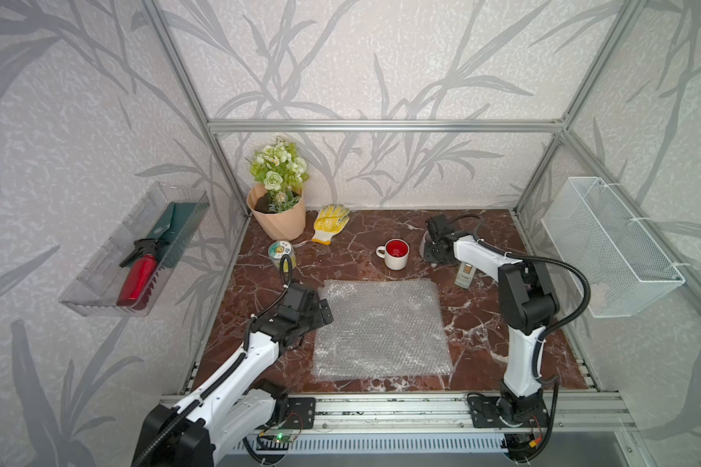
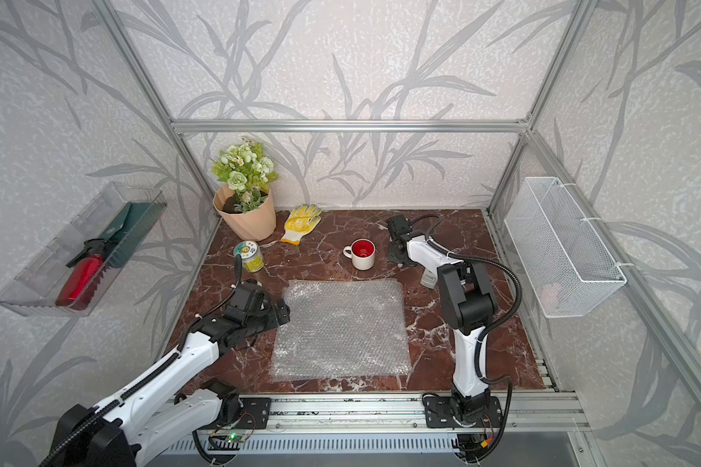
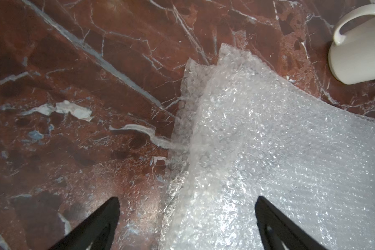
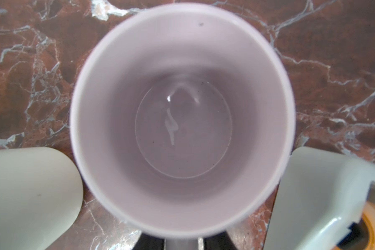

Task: Wrap mugs in bubble wrap
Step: Pick up the mug from the center of the board.

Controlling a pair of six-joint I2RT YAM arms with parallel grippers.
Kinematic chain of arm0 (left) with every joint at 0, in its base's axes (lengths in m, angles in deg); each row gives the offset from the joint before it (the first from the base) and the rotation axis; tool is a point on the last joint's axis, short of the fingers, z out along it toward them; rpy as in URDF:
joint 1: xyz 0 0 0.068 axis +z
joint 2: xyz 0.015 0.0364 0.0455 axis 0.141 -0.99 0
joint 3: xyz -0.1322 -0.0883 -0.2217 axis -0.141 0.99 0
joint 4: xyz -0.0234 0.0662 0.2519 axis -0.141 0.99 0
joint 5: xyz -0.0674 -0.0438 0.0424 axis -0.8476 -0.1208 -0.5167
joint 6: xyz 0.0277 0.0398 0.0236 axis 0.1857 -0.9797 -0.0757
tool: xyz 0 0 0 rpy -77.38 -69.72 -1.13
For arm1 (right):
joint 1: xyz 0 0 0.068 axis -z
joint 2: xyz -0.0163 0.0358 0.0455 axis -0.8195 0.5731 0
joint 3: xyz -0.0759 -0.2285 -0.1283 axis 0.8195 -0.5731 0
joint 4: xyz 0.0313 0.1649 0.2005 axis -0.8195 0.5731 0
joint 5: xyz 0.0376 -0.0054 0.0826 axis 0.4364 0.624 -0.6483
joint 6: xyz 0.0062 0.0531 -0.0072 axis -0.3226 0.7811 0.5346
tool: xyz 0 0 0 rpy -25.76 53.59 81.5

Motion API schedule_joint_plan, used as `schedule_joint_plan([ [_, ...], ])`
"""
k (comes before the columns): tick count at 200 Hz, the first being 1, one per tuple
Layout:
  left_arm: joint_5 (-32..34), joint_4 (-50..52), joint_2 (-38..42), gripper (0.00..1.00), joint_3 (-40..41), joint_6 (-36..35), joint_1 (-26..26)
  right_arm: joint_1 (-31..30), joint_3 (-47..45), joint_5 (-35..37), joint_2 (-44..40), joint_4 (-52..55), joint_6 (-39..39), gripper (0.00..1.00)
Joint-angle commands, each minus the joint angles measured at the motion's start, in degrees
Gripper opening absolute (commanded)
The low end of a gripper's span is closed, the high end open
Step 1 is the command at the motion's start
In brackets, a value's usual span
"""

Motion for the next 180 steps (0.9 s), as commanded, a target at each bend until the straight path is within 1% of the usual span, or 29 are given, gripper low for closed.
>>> schedule_joint_plan([
  [1,0.80,1.78,0.85,0.99,1.34,1.76,0.21,0.30,1.89,-0.53,0.23,-0.70,-1.19,0.24],
  [63,0.87,1.80,-0.50,0.99,1.94,1.01,0.22,0.57,1.77,-1.51,-1.61,-0.42,-1.37,0.05],
  [74,1.20,1.94,-0.72,0.99,2.08,0.97,0.21,0.57,1.67,-1.78,-2.22,-0.35,-1.52,0.00],
  [101,1.71,1.54,-1.50,0.99,2.83,1.57,0.21,0.66,1.52,-2.41,-4.14,-0.13,-2.41,0.00],
  [126,0.81,0.39,-2.76,0.99,3.60,2.27,0.21,0.66,1.04,-2.67,-6.95,0.66,-3.20,0.00],
  [180,-0.51,-1.33,-4.50,0.99,4.22,2.63,0.21,0.66,-5.66,-6.05,-17.38,-1.06,-3.56,0.00],
])
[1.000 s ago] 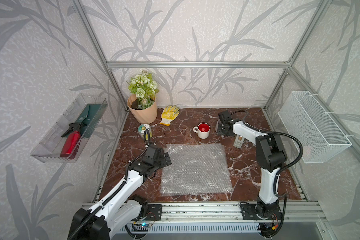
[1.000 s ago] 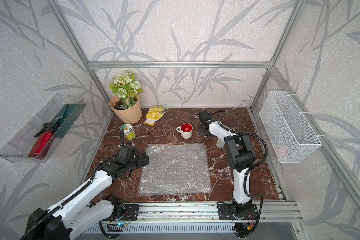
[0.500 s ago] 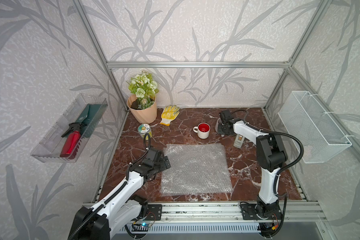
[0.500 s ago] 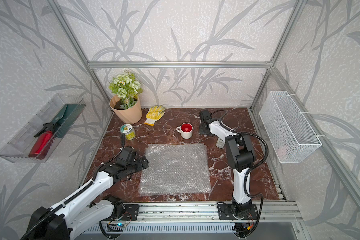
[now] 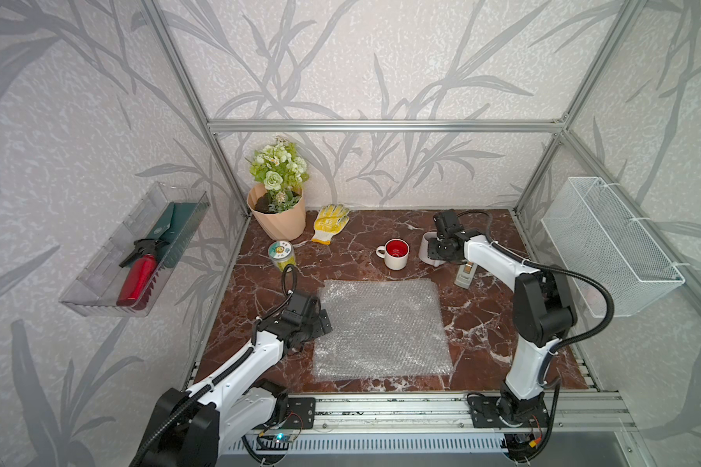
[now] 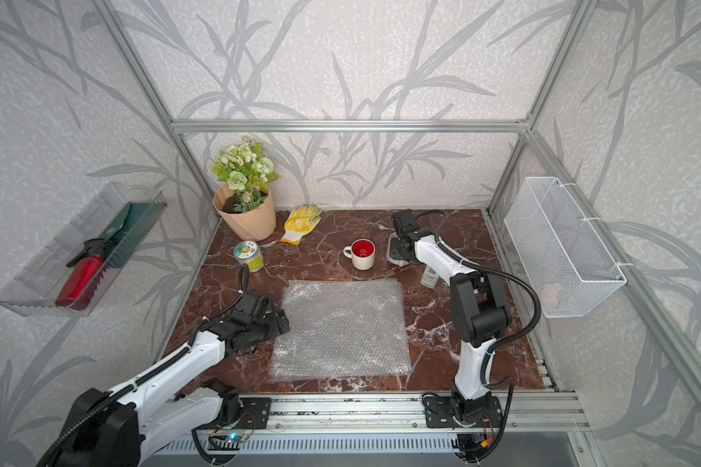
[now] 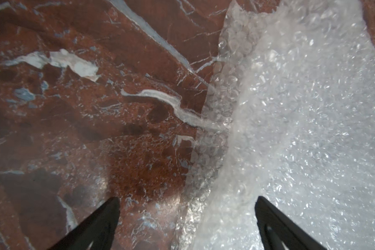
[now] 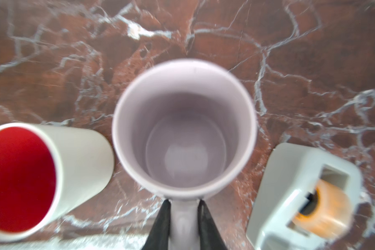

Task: Wrap mugs in bubble wrap
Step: Pick up the mug from the center of the board, then place the mug on the bubble wrap.

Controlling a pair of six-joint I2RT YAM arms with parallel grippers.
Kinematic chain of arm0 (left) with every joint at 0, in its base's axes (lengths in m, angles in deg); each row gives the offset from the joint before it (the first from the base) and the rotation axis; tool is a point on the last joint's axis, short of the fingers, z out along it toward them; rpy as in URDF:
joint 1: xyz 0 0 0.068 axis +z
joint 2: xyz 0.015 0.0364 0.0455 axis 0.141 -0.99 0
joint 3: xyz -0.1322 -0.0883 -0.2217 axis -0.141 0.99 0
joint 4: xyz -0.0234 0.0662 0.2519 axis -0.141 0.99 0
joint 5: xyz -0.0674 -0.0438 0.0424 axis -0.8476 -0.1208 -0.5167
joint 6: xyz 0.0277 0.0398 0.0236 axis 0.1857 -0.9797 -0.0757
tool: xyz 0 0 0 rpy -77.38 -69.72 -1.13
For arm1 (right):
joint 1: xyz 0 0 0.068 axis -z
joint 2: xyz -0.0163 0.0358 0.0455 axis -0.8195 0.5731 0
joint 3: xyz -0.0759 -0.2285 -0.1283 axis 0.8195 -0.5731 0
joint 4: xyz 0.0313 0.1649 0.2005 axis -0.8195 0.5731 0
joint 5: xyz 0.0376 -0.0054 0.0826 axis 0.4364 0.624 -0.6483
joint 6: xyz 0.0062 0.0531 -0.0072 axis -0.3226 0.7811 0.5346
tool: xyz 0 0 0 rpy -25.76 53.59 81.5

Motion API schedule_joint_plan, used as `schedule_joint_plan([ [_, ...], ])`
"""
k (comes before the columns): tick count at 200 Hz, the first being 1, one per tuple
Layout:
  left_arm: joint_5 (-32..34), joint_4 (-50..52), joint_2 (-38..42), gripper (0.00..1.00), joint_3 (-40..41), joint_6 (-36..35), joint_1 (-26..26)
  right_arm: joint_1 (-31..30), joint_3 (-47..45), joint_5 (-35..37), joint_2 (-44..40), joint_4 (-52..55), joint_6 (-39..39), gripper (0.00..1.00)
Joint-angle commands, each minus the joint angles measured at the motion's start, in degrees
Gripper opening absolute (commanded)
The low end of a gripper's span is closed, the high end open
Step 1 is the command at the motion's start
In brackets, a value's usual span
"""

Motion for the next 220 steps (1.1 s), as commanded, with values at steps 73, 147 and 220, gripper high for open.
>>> schedule_joint_plan([
  [73,-6.18,-4.61,-2.68,0.99,1.52,0.66,0.14,-4.26,-6.67,-0.45,-20.47,3.25,1.27,0.00],
  [147,-15.17,-7.57,-2.70,0.98,3.45,3.33,-0.77,-19.20,-8.28,6.94,-28.34,9.00,10.97,0.00],
  [220,-14.24,-5.13,4.53,0.94,5.80,5.57,-1.24,-34.53,-2.99,15.24,-19.11,8.20,23.49,0.00],
])
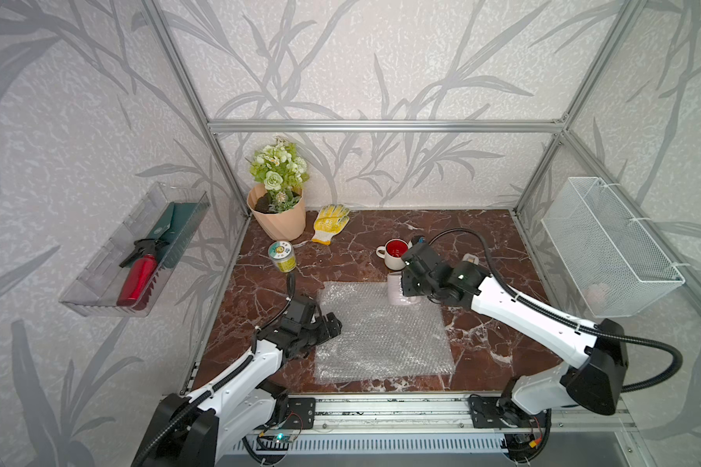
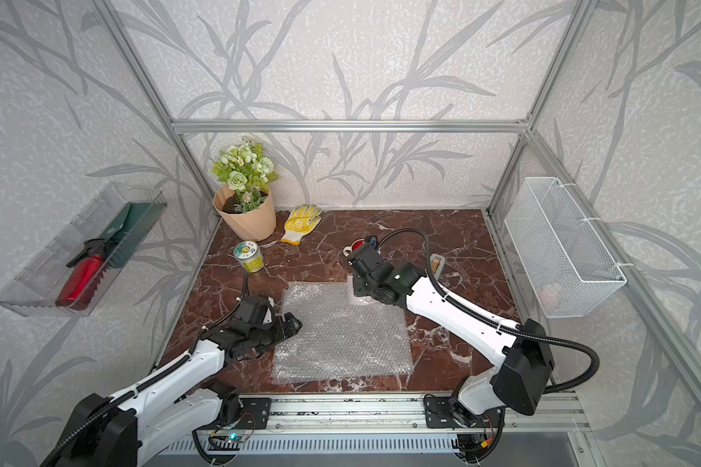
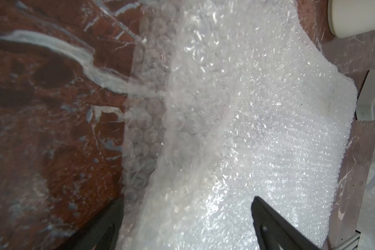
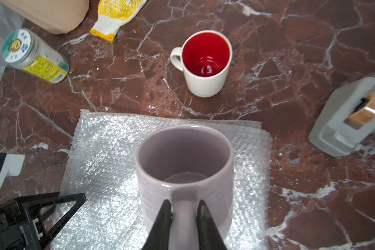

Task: Wrap mugs in bubble wrap
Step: Place the mug on the bubble wrap.

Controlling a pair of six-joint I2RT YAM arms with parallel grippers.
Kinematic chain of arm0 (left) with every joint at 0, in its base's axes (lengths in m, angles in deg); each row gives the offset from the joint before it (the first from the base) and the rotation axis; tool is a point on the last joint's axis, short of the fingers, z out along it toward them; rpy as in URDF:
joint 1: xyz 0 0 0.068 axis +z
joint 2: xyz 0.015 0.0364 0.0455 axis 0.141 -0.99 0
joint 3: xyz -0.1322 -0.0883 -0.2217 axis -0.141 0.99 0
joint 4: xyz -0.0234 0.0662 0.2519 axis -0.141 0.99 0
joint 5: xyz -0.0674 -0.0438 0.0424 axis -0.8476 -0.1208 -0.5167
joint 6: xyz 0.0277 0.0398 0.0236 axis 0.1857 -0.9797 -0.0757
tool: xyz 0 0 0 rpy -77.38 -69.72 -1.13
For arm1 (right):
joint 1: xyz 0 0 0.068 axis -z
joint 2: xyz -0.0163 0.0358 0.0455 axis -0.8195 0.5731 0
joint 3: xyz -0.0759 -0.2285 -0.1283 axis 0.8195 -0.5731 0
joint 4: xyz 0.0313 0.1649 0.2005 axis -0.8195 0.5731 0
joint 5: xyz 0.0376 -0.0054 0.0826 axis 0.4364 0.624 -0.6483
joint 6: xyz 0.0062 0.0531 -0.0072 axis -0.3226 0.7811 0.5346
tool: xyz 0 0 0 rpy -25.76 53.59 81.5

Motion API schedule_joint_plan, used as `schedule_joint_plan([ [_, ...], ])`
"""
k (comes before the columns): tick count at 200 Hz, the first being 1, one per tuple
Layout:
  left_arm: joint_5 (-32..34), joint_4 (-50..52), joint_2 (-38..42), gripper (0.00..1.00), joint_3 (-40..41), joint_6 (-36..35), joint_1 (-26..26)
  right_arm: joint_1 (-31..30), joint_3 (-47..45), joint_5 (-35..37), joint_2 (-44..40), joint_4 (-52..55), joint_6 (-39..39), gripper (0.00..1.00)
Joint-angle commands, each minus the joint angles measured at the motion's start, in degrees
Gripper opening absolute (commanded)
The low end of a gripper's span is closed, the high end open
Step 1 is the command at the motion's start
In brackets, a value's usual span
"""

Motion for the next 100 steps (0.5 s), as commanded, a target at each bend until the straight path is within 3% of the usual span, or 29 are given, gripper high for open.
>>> schedule_joint_plan([
  [1,1.43,4.22,1.43,0.94,0.13,0.96,-0.17,-3.46,4.29,6.02,2.17,-2.83,7.00,0.00],
  [55,0.42,5.47,1.76,0.94,0.11,-0.27,-0.17,-9.61,7.89,12.25,8.77,-2.47,12.61,0.00],
  [100,0.45,5.84,1.65,0.94,0.36,-0.80,-0.13,-9.94,10.89,13.36,12.11,-2.24,11.85,0.00],
])
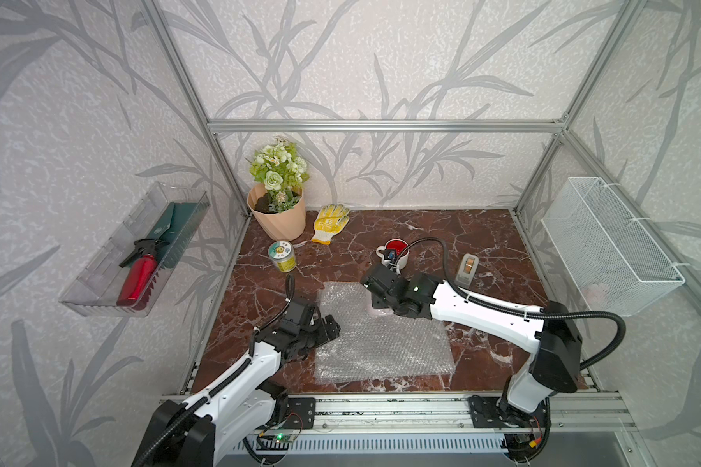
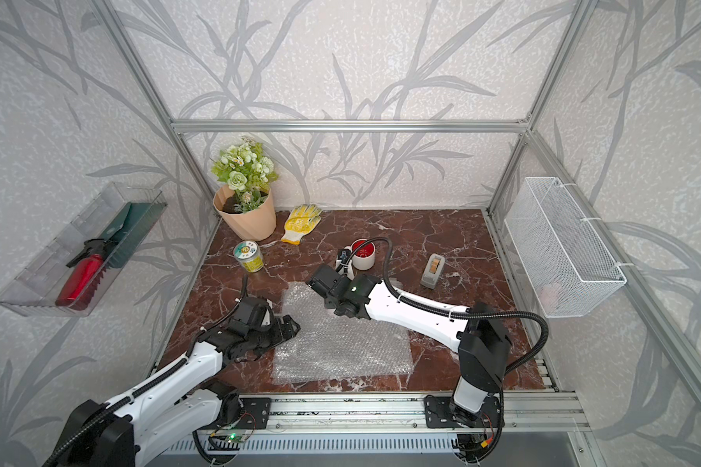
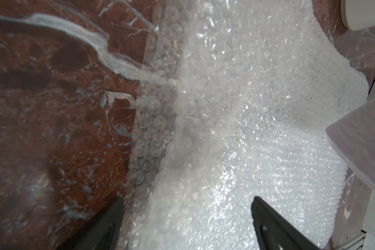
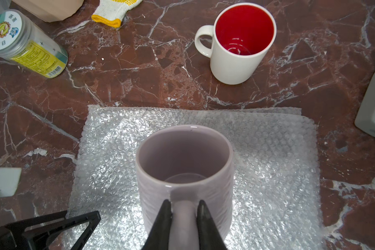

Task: Wrap mugs in bubble wrap
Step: Place the mug on the bubble wrap.

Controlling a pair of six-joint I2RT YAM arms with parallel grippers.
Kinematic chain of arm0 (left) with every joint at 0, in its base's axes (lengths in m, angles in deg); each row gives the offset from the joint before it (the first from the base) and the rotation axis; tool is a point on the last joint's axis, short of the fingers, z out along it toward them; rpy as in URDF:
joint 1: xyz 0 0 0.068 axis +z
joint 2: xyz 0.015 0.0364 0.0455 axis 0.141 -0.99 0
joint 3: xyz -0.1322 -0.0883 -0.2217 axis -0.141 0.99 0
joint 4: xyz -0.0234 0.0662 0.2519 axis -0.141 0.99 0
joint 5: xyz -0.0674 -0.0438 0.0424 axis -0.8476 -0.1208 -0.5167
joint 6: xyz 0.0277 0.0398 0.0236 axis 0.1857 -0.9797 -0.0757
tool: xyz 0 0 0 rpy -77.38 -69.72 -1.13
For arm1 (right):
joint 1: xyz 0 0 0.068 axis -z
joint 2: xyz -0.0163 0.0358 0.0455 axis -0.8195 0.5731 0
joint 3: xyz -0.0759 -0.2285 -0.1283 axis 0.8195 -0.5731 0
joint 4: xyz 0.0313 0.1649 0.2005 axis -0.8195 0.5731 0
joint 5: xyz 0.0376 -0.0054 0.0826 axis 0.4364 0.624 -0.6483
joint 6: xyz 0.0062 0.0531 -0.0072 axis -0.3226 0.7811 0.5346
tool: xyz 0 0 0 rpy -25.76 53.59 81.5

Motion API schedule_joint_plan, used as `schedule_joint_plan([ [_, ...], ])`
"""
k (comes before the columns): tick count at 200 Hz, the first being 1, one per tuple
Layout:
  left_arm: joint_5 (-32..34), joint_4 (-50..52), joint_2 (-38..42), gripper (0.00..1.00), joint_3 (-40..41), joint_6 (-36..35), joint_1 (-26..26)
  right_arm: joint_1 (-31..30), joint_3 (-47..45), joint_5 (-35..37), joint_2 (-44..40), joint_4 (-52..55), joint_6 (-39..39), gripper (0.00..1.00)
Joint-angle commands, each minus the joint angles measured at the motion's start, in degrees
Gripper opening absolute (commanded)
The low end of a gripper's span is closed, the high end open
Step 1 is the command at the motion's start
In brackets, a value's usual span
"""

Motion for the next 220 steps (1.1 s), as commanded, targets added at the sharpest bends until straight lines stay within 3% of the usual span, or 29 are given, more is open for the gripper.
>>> schedule_joint_plan([
  [1,0.24,2.99,0.37,0.94,0.40,-0.52,-0.13,-0.44,4.19,4.42,0.92,-1.99,0.83,0.00],
  [125,1.46,2.51,-0.86,0.89,0.70,0.37,-0.10,-3.56,0.55,2.92,4.26,1.70,5.24,0.00],
  [220,1.56,1.93,-2.17,0.82,0.40,0.18,-0.12,-8.67,-8.88,-1.35,3.62,1.52,11.64,0.00],
])
